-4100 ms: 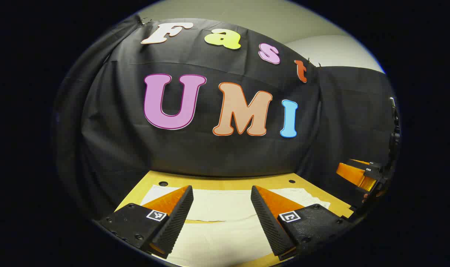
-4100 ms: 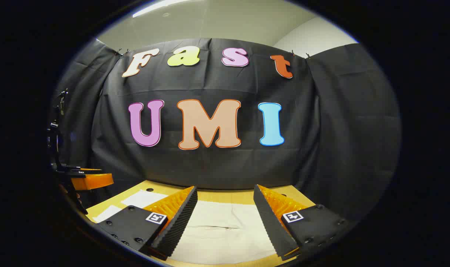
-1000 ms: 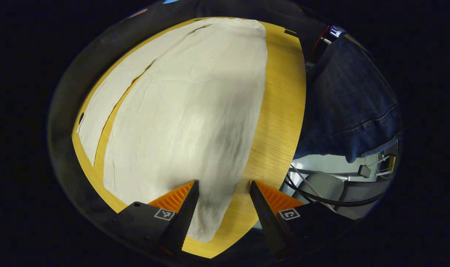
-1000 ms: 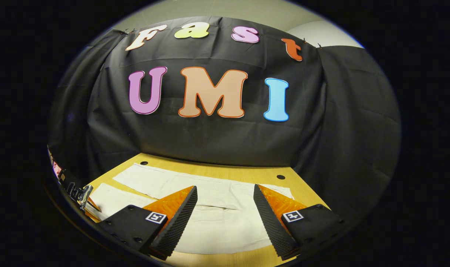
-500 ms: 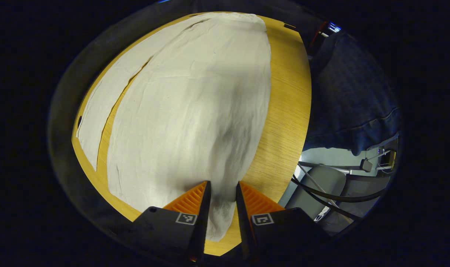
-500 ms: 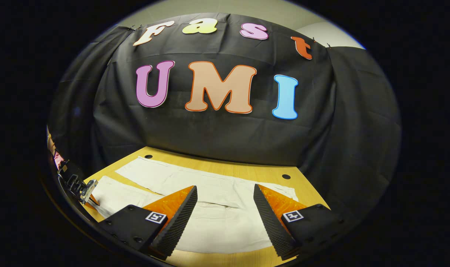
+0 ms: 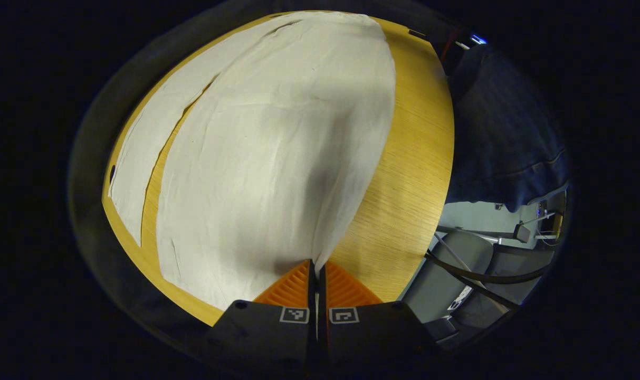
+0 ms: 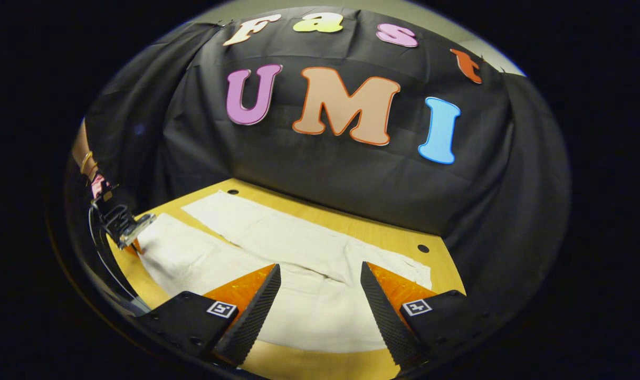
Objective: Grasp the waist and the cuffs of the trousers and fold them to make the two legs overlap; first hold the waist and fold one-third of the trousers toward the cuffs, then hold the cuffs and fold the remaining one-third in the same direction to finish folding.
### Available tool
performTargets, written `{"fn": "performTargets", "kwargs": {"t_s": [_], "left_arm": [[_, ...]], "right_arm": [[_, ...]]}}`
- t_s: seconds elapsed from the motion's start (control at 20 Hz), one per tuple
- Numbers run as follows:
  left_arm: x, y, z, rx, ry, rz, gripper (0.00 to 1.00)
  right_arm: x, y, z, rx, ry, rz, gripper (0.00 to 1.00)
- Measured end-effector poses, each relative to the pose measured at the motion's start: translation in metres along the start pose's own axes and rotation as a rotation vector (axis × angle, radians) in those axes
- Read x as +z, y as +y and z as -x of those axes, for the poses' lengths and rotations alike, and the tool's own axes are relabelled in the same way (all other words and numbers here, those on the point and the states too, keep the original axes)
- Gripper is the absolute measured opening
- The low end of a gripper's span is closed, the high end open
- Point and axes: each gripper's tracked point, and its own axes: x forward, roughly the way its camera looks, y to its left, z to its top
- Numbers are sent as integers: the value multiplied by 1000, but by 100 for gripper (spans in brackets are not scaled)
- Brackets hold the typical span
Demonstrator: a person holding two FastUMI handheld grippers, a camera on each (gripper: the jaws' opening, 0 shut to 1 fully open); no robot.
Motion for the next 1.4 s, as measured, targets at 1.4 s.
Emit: {"fn": "performTargets", "kwargs": {"t_s": [1.4], "left_arm": [[1,2,-2,18,134,110,0]], "right_arm": [[-258,-96,-28,592,775,502,92]]}}
